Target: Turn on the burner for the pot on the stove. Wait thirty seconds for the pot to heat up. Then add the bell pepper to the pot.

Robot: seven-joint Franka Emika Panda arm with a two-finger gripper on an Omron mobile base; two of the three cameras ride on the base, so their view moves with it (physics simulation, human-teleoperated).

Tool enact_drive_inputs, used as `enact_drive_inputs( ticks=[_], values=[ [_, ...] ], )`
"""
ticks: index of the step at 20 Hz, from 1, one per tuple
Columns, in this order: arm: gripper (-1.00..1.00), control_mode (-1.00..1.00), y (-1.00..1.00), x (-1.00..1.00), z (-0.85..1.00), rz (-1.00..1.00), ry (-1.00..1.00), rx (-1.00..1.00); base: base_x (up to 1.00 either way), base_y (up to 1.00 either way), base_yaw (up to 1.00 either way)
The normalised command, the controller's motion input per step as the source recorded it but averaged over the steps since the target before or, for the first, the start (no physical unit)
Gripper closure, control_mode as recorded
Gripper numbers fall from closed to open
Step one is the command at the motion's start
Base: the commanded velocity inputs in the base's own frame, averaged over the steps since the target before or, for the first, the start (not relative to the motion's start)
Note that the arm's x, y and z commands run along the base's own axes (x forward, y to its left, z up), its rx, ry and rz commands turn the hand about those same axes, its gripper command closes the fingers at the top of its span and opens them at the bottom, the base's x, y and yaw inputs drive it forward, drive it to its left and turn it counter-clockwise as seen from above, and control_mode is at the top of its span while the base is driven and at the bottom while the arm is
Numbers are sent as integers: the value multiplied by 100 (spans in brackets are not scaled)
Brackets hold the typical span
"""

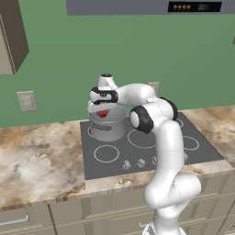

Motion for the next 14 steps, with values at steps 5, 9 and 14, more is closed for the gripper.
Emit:
enact_drive_inputs(
  ticks=[5,9,14],
  values=[
    [100,-100,0,0,0,0,0,0,0,0,0],
    [100,-100,0,0,0,0,0,0,0,0,0],
    [100,-100,0,0,0,0,0,0,0,0,0]
  ],
)
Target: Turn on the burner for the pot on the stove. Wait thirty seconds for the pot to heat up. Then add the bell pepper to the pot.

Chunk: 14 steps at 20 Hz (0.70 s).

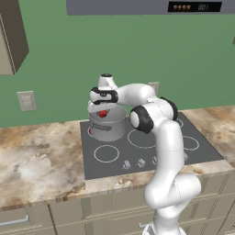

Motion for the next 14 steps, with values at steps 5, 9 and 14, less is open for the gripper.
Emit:
enact_drive_inputs(
  ticks=[5,9,14],
  values=[
    [100,-100,0,0,0,0,0,0,0,0,0],
    [100,-100,0,0,0,0,0,0,0,0,0],
    [100,-100,0,0,0,0,0,0,0,0,0]
  ],
)
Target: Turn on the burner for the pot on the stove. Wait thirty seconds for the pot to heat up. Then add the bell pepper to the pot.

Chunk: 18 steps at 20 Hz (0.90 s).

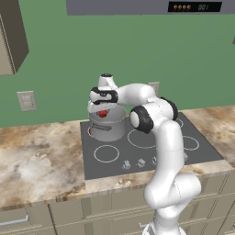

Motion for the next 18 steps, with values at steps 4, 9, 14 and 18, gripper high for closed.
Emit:
enact_drive_inputs(
  ticks=[4,9,14,18],
  values=[
    [100,-100,0,0,0,0,0,0,0,0,0],
    [-100,-100,0,0,0,0,0,0,0,0,0],
    [-100,-100,0,0,0,0,0,0,0,0,0],
    [-100,-100,0,0,0,0,0,0,0,0,0]
  ],
)
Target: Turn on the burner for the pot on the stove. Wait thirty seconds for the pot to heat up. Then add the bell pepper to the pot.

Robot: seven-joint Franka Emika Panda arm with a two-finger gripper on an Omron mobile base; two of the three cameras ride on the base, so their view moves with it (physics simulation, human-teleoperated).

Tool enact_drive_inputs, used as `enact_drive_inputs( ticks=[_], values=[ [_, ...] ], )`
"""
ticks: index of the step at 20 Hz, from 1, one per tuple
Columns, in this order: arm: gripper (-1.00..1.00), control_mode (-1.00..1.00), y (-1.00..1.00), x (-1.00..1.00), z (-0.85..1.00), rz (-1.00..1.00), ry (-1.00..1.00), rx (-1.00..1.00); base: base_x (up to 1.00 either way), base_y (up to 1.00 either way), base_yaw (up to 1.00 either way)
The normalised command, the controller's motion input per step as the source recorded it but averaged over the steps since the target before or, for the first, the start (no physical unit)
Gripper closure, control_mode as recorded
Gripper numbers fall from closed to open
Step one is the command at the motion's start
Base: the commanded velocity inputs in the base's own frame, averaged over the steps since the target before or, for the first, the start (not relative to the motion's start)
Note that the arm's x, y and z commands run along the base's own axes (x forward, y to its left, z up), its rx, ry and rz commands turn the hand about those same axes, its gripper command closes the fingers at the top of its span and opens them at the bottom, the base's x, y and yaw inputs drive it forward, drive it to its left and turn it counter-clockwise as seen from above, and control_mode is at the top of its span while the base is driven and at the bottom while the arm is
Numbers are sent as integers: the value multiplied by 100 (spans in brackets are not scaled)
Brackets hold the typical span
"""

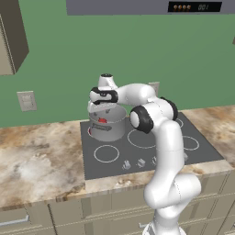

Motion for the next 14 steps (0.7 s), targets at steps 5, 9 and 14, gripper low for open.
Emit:
enact_drive_inputs(
  ticks=[5,9,14],
  values=[
    [-100,-100,0,0,0,0,0,0,0,0,0],
    [-100,-100,0,0,0,0,0,0,0,0,0],
    [-100,-100,0,0,0,0,0,0,0,0,0]
  ],
)
